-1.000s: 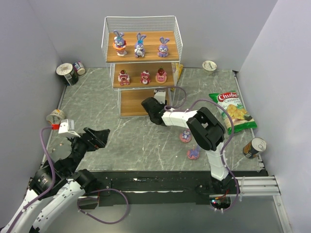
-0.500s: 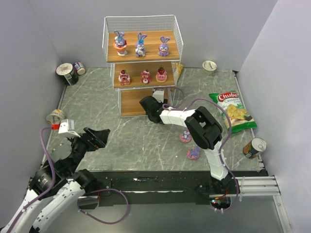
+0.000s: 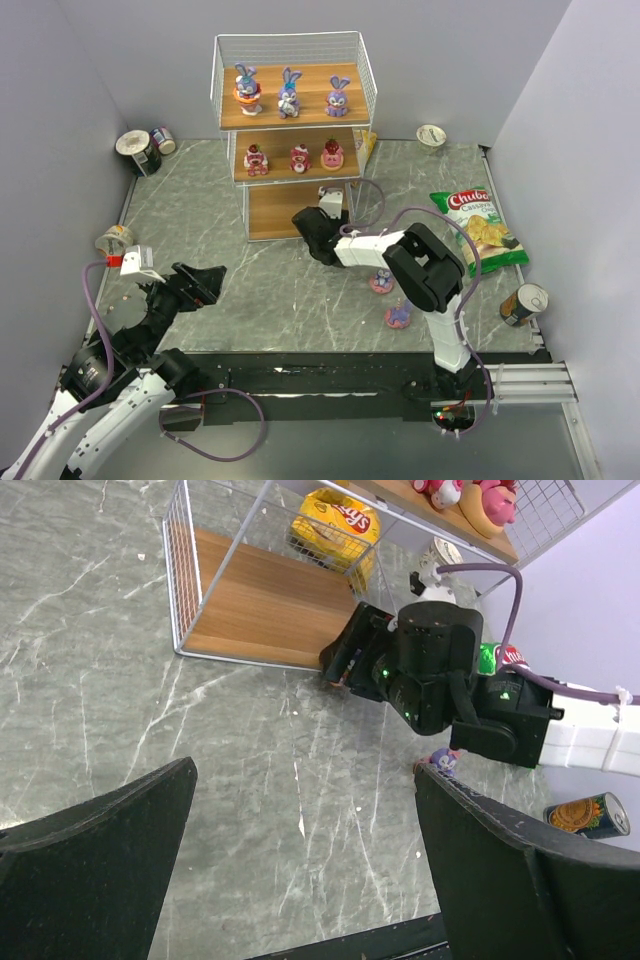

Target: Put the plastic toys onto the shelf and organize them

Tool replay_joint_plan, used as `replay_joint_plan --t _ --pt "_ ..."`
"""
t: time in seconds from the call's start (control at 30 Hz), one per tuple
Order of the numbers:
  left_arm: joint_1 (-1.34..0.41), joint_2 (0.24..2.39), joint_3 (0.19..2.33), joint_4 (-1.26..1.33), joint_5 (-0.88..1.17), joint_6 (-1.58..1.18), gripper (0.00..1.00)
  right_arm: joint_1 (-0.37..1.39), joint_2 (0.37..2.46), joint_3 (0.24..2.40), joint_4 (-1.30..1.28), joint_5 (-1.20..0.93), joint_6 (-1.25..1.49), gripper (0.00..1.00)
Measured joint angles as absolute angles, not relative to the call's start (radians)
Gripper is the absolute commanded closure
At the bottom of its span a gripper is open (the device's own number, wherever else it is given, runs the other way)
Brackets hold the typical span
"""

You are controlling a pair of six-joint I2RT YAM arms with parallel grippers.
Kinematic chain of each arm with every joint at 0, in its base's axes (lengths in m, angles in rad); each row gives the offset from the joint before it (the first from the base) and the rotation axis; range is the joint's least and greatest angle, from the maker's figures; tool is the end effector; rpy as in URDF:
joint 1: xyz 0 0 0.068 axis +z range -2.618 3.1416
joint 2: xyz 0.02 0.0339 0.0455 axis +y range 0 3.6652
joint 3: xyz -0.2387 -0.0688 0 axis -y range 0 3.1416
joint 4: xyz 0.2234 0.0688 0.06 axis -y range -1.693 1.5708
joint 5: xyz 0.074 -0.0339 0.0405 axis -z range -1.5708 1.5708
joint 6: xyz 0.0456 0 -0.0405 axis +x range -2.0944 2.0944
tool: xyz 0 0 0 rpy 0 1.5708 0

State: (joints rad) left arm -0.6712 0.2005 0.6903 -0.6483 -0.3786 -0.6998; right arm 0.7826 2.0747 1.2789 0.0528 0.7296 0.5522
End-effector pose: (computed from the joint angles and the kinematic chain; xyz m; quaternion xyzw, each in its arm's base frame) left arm 0.0652 -0.0303 0.3007 -0.1328 0.7455 -0.2926 0.5840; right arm 0.3150 0.2703 0.1319 0.0442 0.8661 -0.0240 0.4973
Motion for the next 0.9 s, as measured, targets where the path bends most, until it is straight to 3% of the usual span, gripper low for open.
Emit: replay_joint_plan --t 0.13,0.23,0.43,0.63,0.9 --pt "-0.671 0.200 0.690 -0.648 -0.379 -0.700 0.04 0.784 2.055 1.240 0.075 0.738 0.553 0.39" --pt "-0.671 0.200 0.690 -0.648 -0.379 -0.700 0.04 0.788 2.046 1.223 0.087 0.748 0.551 0.57" --pt "-0.671 0.200 0.690 -0.648 -0.379 -0.700 0.04 0.789 2.041 1.214 0.085 0.760 0.549 0.73" --pt "-0.671 0.200 0.690 -0.648 -0.379 -0.700 0.04 0.790 2.041 1.219 0.080 0.772 0.522 0.77" --pt "-0.671 0.200 0.690 -0.648 -0.379 -0.700 0.04 0.790 2.041 1.240 0.086 0.777 0.458 0.75"
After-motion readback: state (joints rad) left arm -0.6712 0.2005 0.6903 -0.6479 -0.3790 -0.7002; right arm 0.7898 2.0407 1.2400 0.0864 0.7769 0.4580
